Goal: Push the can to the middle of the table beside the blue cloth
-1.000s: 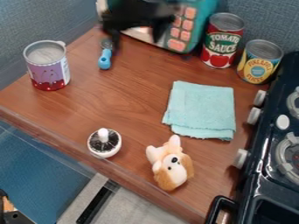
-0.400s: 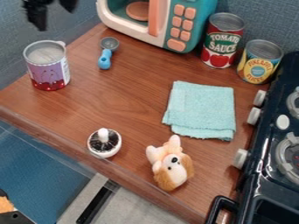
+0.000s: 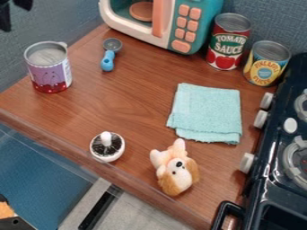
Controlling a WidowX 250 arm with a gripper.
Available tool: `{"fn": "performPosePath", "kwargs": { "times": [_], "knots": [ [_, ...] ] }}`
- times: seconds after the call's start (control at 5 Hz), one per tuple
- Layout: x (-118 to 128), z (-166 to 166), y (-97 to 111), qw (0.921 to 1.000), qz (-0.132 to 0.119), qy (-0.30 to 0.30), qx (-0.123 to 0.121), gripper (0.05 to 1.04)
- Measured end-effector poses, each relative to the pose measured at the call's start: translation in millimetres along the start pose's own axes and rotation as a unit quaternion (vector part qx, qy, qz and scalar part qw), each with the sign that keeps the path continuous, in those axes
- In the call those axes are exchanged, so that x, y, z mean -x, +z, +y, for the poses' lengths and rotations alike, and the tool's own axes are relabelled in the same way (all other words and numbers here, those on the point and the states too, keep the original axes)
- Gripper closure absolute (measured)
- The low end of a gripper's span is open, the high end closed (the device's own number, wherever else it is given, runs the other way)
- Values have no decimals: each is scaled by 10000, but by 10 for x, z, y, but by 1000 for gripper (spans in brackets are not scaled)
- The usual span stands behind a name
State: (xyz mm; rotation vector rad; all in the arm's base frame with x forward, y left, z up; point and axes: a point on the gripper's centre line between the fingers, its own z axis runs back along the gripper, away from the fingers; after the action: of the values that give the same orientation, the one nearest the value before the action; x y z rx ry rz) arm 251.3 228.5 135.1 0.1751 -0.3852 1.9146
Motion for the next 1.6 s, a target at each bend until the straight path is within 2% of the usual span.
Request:
{"fn": "performPosePath", "kwargs": {
  "times": [0.4, 0.6, 0.8, 1.0, 1.4, 1.6],
  "knots": [
    [-88, 72, -443, 9981, 373, 284, -390, 84],
    [-17, 63, -595, 9972, 415, 335, -531, 84],
    [160, -19, -706, 9962, 584, 231, -607, 84],
    [282, -77, -769, 9952, 627, 254, -712, 84],
    [623, -170, -669, 9949, 592, 129, -802, 84],
    [865, -221, -603, 9951, 651, -53, -743, 84]
  ]
}}
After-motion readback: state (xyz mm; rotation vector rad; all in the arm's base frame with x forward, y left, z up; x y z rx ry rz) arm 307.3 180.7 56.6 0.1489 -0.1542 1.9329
